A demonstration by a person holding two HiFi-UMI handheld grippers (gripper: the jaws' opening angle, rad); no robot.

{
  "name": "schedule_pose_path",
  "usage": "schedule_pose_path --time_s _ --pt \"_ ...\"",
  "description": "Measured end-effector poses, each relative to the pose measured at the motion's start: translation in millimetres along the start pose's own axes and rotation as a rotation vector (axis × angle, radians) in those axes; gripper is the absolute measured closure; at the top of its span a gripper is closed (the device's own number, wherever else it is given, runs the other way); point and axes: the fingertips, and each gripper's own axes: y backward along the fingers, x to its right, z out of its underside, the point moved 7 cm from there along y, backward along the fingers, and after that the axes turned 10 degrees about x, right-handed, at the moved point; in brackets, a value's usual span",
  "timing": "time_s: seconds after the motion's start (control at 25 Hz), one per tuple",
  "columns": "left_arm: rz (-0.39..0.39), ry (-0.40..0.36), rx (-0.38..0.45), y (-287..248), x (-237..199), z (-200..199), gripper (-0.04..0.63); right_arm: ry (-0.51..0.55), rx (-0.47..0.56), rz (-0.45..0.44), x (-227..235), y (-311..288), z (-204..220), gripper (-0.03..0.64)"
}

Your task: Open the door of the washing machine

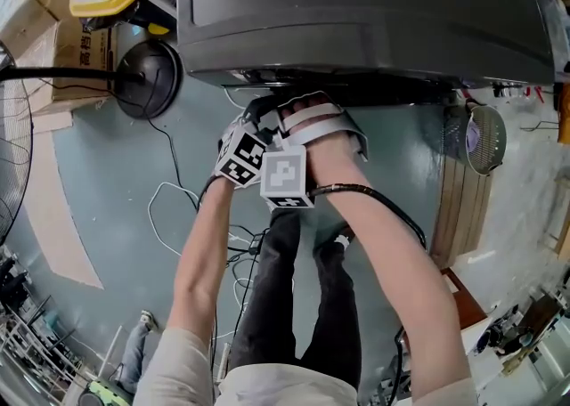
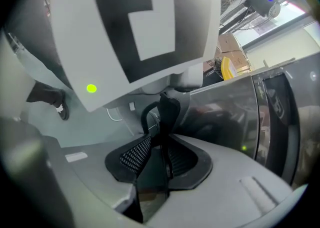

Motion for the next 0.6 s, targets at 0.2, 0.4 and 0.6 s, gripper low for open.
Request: schedule_pose_path --time_s 0.2,0.4,0.6 --pt "-0.019 0.035 0.003 1.1 0.1 -0.9 0.413 -0.005 0.001 -0.022 0.1 0.1 -0.1 0.523" --pt "-0.027 0.082 0.039 3.6 0.5 -10.8 0.413 -0.033 0.002 -0.056 3.9 1.4 -1.8 0.523" --pt "-0.007 0.087 0.032 4.5 5.0 -10.3 0.414 -0.068 0.007 -0.105 1.2 0.8 -3.4 0.523"
